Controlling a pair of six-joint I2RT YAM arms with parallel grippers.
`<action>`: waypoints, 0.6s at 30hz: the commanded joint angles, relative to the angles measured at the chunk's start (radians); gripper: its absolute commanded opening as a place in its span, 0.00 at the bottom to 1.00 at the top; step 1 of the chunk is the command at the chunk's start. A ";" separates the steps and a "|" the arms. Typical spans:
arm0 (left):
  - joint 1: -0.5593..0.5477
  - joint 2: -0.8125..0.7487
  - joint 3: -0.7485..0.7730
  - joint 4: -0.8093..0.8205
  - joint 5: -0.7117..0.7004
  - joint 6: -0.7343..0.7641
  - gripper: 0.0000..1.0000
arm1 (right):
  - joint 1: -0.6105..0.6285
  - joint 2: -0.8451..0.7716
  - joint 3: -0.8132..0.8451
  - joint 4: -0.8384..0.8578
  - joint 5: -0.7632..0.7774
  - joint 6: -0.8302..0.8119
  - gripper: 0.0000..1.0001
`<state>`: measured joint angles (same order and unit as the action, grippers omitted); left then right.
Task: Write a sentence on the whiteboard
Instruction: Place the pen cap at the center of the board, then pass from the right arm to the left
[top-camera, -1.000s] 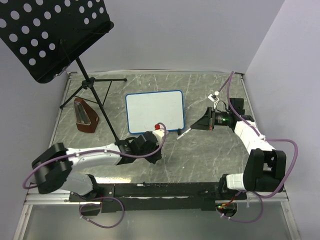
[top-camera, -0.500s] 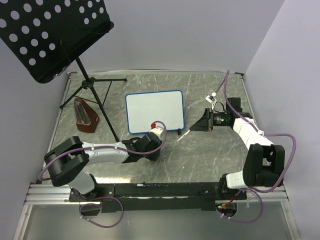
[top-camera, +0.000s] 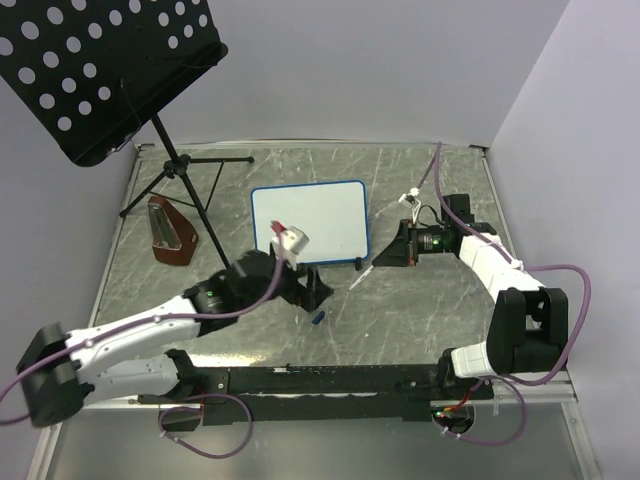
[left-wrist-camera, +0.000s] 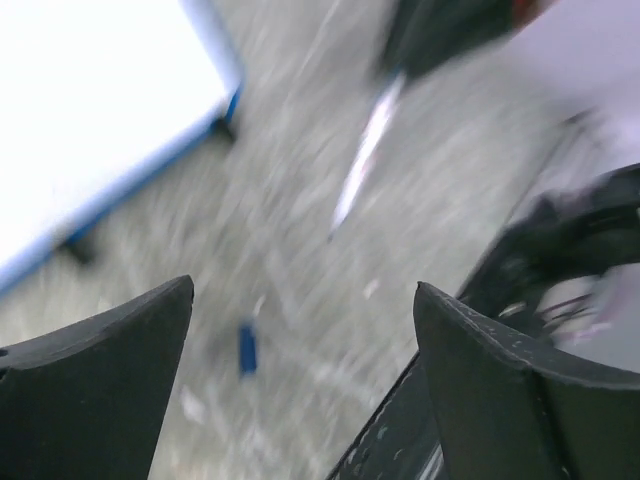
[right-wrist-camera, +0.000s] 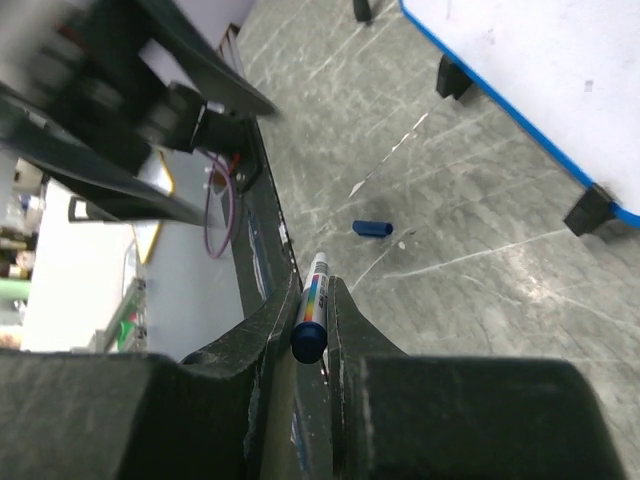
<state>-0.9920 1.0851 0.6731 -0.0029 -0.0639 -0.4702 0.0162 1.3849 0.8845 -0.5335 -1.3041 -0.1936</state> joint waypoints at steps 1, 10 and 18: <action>0.069 -0.048 0.000 0.179 0.303 0.129 0.95 | 0.047 -0.010 0.045 -0.013 0.002 -0.061 0.00; 0.062 0.265 0.256 0.113 0.437 0.271 0.78 | 0.113 -0.014 0.056 -0.025 -0.014 -0.084 0.00; 0.032 0.354 0.278 0.072 0.461 0.280 0.66 | 0.111 -0.020 0.059 -0.028 -0.035 -0.083 0.00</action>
<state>-0.9440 1.4151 0.9066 0.0776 0.3519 -0.2214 0.1265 1.3846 0.8997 -0.5632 -1.2976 -0.2478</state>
